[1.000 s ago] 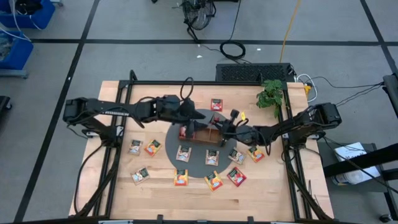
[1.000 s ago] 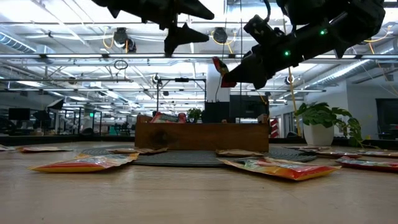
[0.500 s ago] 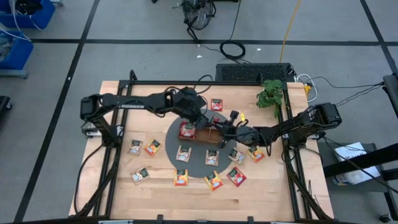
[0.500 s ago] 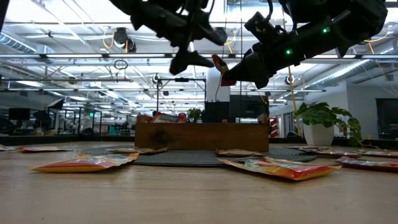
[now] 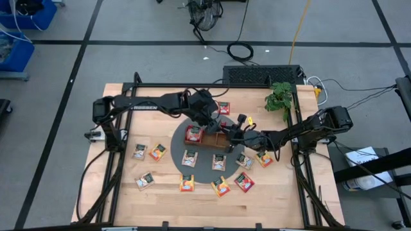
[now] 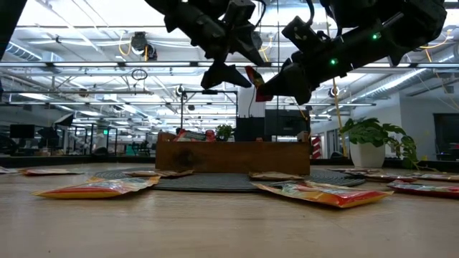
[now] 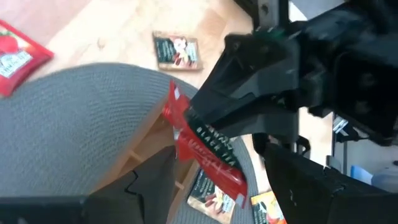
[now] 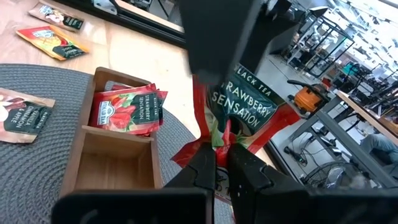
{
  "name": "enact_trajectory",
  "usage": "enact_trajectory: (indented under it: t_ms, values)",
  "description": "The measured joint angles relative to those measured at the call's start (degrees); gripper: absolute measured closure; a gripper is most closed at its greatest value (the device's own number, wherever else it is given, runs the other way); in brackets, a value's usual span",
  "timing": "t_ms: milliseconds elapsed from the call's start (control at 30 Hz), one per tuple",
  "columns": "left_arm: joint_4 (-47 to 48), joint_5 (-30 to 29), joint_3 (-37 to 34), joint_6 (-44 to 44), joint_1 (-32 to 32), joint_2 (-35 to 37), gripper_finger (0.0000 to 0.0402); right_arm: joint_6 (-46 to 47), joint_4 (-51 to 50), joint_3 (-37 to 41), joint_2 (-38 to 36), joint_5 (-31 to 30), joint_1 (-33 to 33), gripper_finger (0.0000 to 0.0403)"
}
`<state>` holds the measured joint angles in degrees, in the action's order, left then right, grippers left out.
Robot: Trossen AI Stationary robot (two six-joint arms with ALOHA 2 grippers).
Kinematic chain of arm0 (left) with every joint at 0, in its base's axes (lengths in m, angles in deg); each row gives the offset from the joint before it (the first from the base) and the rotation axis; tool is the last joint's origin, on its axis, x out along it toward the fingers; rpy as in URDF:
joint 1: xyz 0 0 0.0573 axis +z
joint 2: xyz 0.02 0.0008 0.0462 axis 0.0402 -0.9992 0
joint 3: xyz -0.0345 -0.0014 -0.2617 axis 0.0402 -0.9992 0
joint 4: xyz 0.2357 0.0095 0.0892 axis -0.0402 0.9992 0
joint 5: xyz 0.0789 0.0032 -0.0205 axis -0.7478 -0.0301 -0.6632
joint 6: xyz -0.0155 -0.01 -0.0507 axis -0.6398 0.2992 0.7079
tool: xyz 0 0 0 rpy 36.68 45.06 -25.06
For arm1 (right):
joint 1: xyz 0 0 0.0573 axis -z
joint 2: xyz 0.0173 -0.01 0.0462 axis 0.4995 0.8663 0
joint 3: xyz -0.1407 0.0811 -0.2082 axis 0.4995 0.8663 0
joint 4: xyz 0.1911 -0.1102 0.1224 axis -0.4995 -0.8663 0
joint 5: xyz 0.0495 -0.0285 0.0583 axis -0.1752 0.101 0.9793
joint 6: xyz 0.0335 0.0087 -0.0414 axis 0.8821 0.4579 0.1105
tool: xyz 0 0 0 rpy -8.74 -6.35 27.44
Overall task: Pick & Place Tea
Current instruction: Put the red tea bag into the left section of the wooden organizer
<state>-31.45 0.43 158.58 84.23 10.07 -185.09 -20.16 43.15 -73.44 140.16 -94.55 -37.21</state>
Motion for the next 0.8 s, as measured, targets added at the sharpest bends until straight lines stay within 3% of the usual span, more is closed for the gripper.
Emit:
enact_trajectory:
  t_ms: [300, 400, 700, 800]
  values:
    - [0.9, -0.4, 0.0, -0.7, 0.1, 0.3, 0.0174, 0.3, -0.2, 0.0, 0.0, 0.0, 0.0, 0.0392]
    - [1.1, -0.4, 0.0, -0.8, 0.1, 0.3, 0.0213, 0.4, -0.3, 0.0, 0.0, 0.0, 0.0, 0.0392]
    - [1.1, 0.1, 0.0, -3.3, 0.1, 0.3, 0.0385, 0.4, -0.1, 0.0, 0.0, -0.1, 0.0, 0.0392]
    - [1.1, 0.1, 0.0, -5.9, 0.1, 0.3, 0.0395, 0.4, 0.0, 0.0, 0.0, 0.0, 0.0, 0.0389]
